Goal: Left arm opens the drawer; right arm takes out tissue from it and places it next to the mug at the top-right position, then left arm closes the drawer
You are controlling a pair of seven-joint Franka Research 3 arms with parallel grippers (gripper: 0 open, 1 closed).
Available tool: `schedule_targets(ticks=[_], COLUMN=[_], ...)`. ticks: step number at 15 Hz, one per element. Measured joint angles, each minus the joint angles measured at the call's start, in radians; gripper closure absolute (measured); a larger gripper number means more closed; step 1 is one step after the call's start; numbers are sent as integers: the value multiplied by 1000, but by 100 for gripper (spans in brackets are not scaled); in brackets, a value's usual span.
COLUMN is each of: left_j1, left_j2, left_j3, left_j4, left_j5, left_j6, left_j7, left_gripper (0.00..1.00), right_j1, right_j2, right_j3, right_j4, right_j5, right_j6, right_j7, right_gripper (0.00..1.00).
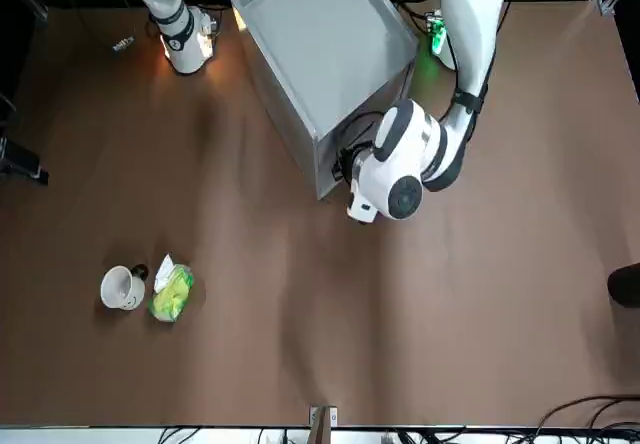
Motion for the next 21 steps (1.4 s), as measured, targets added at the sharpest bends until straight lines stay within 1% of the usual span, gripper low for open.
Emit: schedule_targets(ticks=[1, 3, 4, 5, 8, 12, 14, 15, 17, 18, 21], left_j1=[19, 69, 94, 116, 156, 187, 206, 223, 266, 304, 347], left_j2=[0, -3, -9, -21, -85, -158, -189, -207, -247, -296, -370], left_j3=[0, -1, -2, -2, -3, -3, -2, -2, -2, -2, -2], left_j4=[14, 57, 76, 89, 104, 104, 104, 105, 106, 106, 105], left_j5=[36, 107, 140, 181, 323, 488, 535, 544, 547, 547, 547], left_j6=[1, 1, 0, 0, -5, -16, -42, -60, -92, -123, -180], left_j7=[0, 2, 5, 15, 89, 185, 258, 304, 392, 467, 607], left_gripper=[99, 90, 90, 85, 59, 25, 7, 2, 1, 1, 1], right_j1=[-1, 0, 6, 17, 62, 71, 71, 71, 71, 72, 72], right_j2=[-20, -72, -101, -127, -181, -207, -207, -207, -207, -207, -207], right_j3=[0, 1, 0, -7, -40, -47, -49, -49, -49, -49, -50], right_j4=[-30, -116, -162, -200, -255, -272, -274, -275, -276, -276, -276], right_j5=[1, 4, 4, 5, 5, 5, 5, 5, 5, 5, 5], right_j6=[14, 68, 91, 103, 105, 78, 78, 78, 78, 78, 81], right_j7=[0, 0, 0, 3, 14, 16, 16, 16, 16, 16, 17], right_gripper=[0, 0, 0, 0, 0, 0, 0, 0, 0, 0, 0])
